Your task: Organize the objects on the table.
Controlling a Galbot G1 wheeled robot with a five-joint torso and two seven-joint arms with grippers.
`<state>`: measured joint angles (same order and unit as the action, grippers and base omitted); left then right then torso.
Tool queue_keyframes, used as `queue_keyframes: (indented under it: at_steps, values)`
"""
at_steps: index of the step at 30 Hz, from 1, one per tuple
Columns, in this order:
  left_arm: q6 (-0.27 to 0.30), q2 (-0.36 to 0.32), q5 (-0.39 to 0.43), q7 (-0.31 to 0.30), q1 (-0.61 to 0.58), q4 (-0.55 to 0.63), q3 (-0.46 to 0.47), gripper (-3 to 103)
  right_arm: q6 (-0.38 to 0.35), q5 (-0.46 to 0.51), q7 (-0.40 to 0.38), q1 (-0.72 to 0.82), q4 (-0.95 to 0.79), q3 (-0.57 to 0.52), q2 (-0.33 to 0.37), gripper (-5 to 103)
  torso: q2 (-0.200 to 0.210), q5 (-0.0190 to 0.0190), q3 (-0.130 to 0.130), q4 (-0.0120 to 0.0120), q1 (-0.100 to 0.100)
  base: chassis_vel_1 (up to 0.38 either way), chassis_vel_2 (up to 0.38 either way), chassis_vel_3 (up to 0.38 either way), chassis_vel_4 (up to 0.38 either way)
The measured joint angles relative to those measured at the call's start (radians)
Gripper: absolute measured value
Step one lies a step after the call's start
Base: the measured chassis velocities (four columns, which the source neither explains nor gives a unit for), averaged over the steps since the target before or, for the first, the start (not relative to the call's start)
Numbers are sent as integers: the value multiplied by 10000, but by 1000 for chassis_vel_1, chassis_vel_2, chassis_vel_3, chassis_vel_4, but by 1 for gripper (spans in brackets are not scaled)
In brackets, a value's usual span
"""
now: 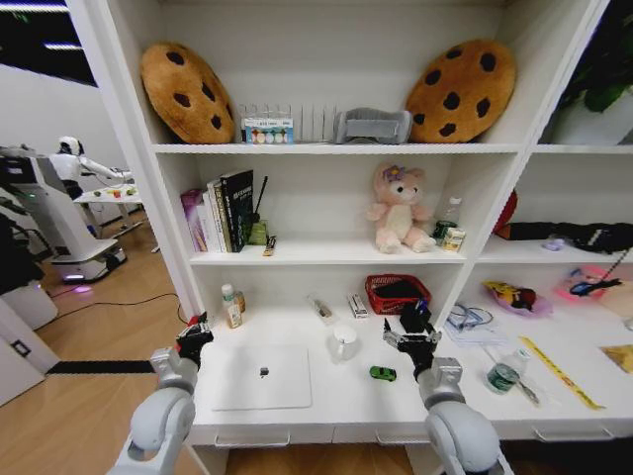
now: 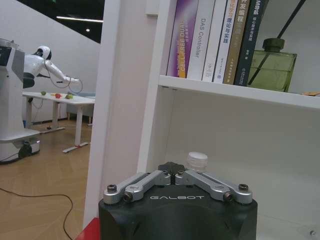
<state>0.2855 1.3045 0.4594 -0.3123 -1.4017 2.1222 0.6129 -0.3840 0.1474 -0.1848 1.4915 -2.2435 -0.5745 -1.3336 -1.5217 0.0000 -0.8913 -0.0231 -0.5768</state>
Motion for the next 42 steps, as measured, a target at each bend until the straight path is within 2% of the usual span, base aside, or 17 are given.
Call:
queue_keyframes:
  at_steps: [4,8,12,16,18,20,21,22,23,28,29,31,34,36,37,39,42]
  values:
    - [-110,90,-15,386,-159,72,18,0,-31,15,-1,28,-111,-130,11,100,0,1,0,1,0,0,0,0,0]
    - [-285,6,8,1394,-113,55,107,0,-111,157,5,37,-185,-347,62,100,0,0,0,0,0,0,0,0,0]
    - [-328,-42,28,1722,-103,72,128,-3,-113,194,23,38,-183,-436,77,100,0,0,0,0,0,0,0,0,0]
    - [-598,-55,-96,1792,-75,-66,40,13,-114,226,51,-8,-124,-496,96,100,0,0,0,0,0,0,0,0,0]
    - [-578,-57,-129,1801,-75,-78,26,18,-115,246,60,-40,-103,-504,108,100,0,0,0,1,0,0,0,0,0]
    - [-467,-94,-139,1878,-78,-57,26,29,-121,285,78,-74,-75,-522,124,100,0,0,0,0,0,0,0,0,0]
    - [-467,-94,-139,1878,-78,-57,26,29,-121,285,78,-74,-75,-522,124,100,0,0,0,0,0,0,0,0,0]
    - [-399,-130,-151,1908,-78,-36,30,40,-123,295,89,-89,-62,-526,130,100,0,0,0,1,0,0,0,0,0]
    - [-399,-130,-151,1908,-78,-36,30,40,-123,295,89,-89,-62,-526,130,100,0,0,0,1,0,0,0,0,0]
    - [-307,-165,-179,1910,-86,-7,29,61,-136,300,135,-89,-46,-527,135,100,0,0,0,0,0,0,0,0,0]
    - [-307,-165,-179,1910,-86,-7,29,61,-136,300,135,-89,-46,-527,135,100,0,0,0,0,0,0,0,0,0]
    - [-307,-184,-198,1880,-116,24,18,73,-147,306,164,-89,-43,-529,140,100,0,0,0,1,0,0,0,0,0]
    - [-308,-186,-201,1873,-121,26,14,78,-157,310,175,-95,-38,-537,142,100,0,0,0,0,0,0,0,0,0]
    - [-307,-187,-203,1863,-123,29,12,89,-179,332,187,-110,-25,-550,155,100,0,0,-1,1,0,0,0,0,0]
    - [-307,-187,-203,1863,-123,29,12,89,-179,332,187,-110,-25,-550,155,100,0,0,-1,1,0,0,0,0,0]
    - [-305,-189,-205,1859,-125,30,10,98,-193,384,194,-136,-10,-560,183,100,0,0,-1,1,0,0,0,0,0]
    - [-303,-191,-207,1855,-126,30,7,100,-222,444,197,-178,2,-574,203,100,0,0,0,1,0,0,0,0,0]
